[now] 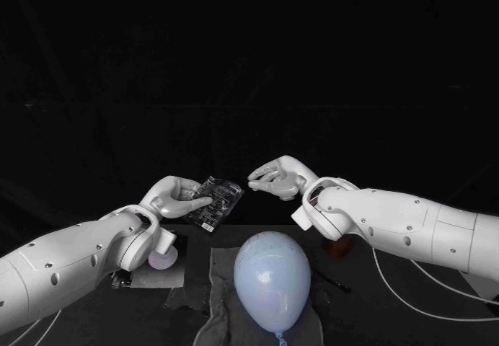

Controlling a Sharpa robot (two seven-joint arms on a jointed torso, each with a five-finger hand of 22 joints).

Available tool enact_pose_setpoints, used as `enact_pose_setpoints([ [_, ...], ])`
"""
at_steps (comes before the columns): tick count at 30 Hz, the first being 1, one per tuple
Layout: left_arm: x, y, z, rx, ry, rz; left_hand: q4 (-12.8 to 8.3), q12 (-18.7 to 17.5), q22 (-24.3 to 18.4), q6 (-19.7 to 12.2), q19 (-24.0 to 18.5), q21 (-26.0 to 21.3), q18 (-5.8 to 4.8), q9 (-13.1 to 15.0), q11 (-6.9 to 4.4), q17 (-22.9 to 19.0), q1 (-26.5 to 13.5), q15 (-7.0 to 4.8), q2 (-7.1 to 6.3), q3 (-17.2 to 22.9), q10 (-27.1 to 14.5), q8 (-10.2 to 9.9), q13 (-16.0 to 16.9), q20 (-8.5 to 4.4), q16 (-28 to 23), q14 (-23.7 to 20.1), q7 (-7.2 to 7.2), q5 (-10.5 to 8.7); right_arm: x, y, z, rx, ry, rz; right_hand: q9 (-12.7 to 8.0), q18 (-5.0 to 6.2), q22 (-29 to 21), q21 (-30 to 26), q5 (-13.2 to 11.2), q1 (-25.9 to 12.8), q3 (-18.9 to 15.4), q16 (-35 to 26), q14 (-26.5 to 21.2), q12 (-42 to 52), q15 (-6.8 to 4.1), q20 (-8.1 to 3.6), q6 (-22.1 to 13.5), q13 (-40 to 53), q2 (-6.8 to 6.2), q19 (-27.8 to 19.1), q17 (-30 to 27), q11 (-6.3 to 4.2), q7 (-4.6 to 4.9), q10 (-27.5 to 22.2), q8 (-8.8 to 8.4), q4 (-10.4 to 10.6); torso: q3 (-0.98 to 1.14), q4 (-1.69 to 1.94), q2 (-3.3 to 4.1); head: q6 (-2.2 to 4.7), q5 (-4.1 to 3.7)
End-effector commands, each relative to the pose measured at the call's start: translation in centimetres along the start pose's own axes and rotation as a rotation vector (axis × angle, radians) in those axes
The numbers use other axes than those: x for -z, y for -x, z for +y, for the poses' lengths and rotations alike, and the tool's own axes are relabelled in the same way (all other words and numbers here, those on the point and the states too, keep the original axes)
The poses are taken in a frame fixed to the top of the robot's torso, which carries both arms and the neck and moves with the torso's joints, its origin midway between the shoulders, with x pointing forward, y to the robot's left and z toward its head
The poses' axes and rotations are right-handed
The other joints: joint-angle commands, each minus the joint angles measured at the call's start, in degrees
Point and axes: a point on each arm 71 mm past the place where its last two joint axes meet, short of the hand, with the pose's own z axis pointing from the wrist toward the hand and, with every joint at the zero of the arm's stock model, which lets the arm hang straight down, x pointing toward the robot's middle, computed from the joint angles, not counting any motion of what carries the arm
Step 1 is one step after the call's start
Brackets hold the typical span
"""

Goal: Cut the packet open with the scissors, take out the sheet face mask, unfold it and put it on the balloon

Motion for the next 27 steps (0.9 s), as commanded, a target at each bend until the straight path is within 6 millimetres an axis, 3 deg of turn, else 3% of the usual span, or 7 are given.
enact_pose_setpoints([
  [1,-0.1,-0.3,-0.4,-0.002,-0.024,0.005,0.2,0.4,-0.1,0.3,0.2,0.0,0.29,0.1,-0.02,0.1,-0.6,-0.09,0.22,-0.2,0.5,0.3,0.0,0.37,0.2,0.4,-0.18,0.38,-0.2,-0.5,0.8,0.117,0.060,0.013,-0.1,-0.33,4.2,-0.2,0.1,-0.1,0.3,0.2,1.3,-0.4,-0.17,-0.09,0.5,-0.1,-0.41,-0.3,0.1,0.06,0.03,0.5,-0.29,0.0,-0.01,0.11,-0.04,0.18,-0.18],
  [11,-0.1,-0.6,-0.5,-0.012,-0.029,0.023,1.0,0.4,-0.7,0.2,0.4,-0.7,0.57,0.2,-0.22,0.6,-1.6,-0.10,0.25,-0.2,0.7,0.3,0.0,0.81,0.4,0.6,-0.63,0.37,-0.4,-0.8,1.4,0.145,0.081,-0.029,-0.3,-0.29,4.2,-0.4,0.1,-0.6,2.2,0.2,1.2,-1.0,-0.06,0.00,0.5,-0.1,0.08,-0.4,0.1,0.19,0.14,0.4,-0.64,1.3,-0.02,0.09,-0.17,0.09,-0.03],
  [23,0.0,-0.9,-0.5,-0.026,-0.023,0.030,0.5,0.9,-1.3,1.6,1.4,-1.4,1.16,0.3,-0.89,1.7,-1.1,-0.79,-1.25,-0.4,2.0,0.8,0.2,1.12,1.0,1.5,-1.01,0.39,-0.5,-1.3,1.6,0.130,0.088,-0.003,-0.3,-0.35,4.5,-0.2,0.2,-0.3,3.9,0.2,1.3,-1.1,-0.18,-0.04,0.9,-0.1,0.32,-0.2,0.2,0.02,-0.06,0.8,-0.56,1.6,0.03,-0.03,-0.14,0.63,0.09],
  [27,0.0,-0.9,-0.5,-0.024,-0.019,0.026,0.7,1.3,-1.6,2.3,2.0,-1.6,1.26,0.4,-1.26,2.3,-1.4,-1.09,-1.88,-0.5,2.7,1.2,0.4,1.10,1.6,2.2,-1.39,0.38,-0.5,-1.7,1.7,0.099,0.088,0.033,-0.5,0.00,3.5,-1.7,0.0,-1.5,3.7,-0.3,0.9,-1.8,0.09,0.05,0.4,-0.3,-1.41,-1.2,-1.4,0.46,0.38,0.0,-0.97,2.3,0.03,0.01,-0.11,0.67,0.00],
])
